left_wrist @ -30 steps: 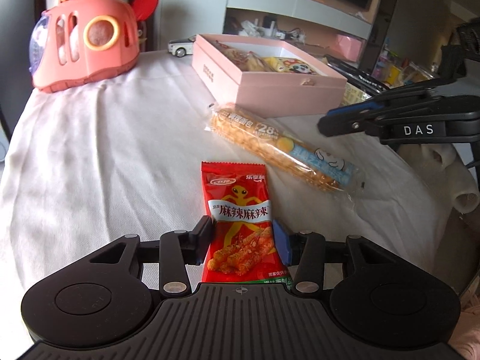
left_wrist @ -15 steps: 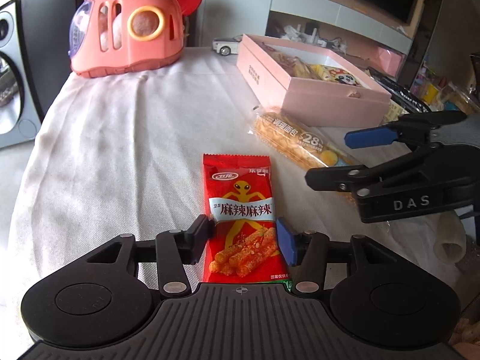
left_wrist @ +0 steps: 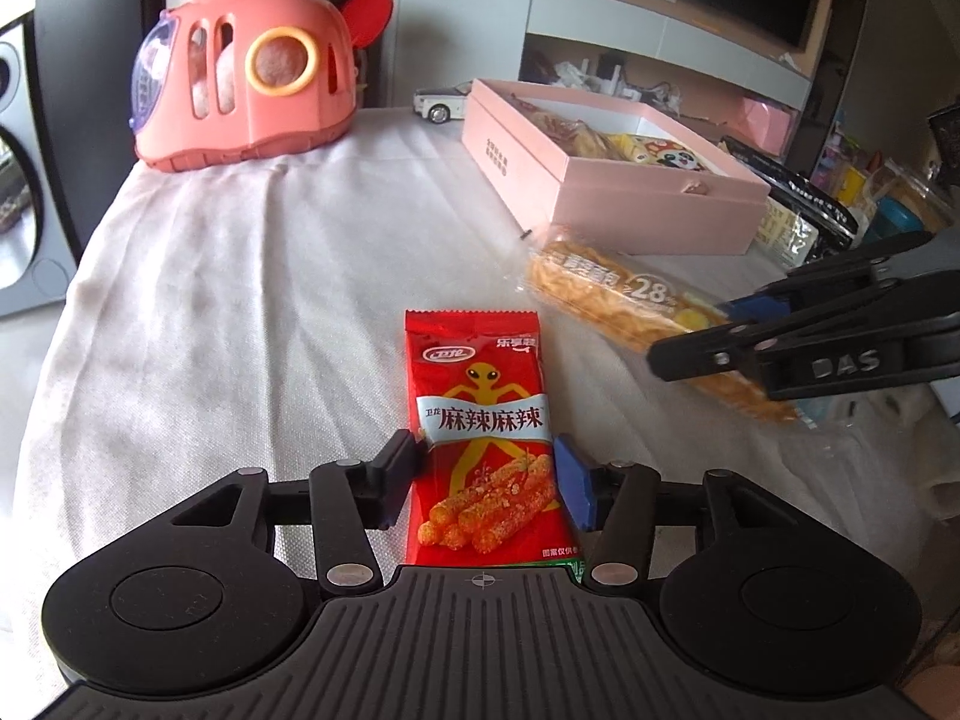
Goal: Organize snacks
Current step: 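Carry both held snacks over the pink box and open both tools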
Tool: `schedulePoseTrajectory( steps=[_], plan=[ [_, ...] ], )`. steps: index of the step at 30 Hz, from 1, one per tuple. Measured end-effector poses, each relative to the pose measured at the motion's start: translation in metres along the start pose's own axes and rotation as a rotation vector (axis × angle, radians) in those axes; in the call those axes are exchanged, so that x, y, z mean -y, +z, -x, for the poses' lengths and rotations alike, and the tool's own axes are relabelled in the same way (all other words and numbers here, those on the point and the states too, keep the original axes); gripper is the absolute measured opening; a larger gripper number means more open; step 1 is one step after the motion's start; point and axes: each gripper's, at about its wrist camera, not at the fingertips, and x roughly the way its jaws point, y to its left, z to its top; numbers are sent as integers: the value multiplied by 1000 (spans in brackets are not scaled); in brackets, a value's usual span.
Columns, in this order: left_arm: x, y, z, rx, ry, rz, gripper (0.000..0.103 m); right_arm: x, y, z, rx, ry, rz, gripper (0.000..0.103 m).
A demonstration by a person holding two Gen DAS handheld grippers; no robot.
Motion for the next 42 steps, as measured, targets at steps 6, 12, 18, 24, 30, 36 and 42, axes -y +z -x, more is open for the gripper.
schedulePoseTrajectory(
  steps=[6,12,18,24,30,36,42],
  plan=[
    [16,6,25,55,-54,-41,49,15,-10,47,68,25,-91,31],
    [37,72,92,283,-127,-96,48,15,20,141,302,-32,-28,31],
    [70,165,115,495,-98,-194,50,37,96,211,525,-206,-11,31],
    [71,219,5,337,-184,-38,50,82,141,175,473,-274,-91,31],
    [42,222,-126,102,-235,141,49,126,150,97,355,-246,-161,31],
    [18,215,-115,204,-196,216,49,156,154,14,235,-216,-253,31],
    [21,209,-94,230,-144,176,49,151,130,-62,71,-148,-327,31]
  ],
)
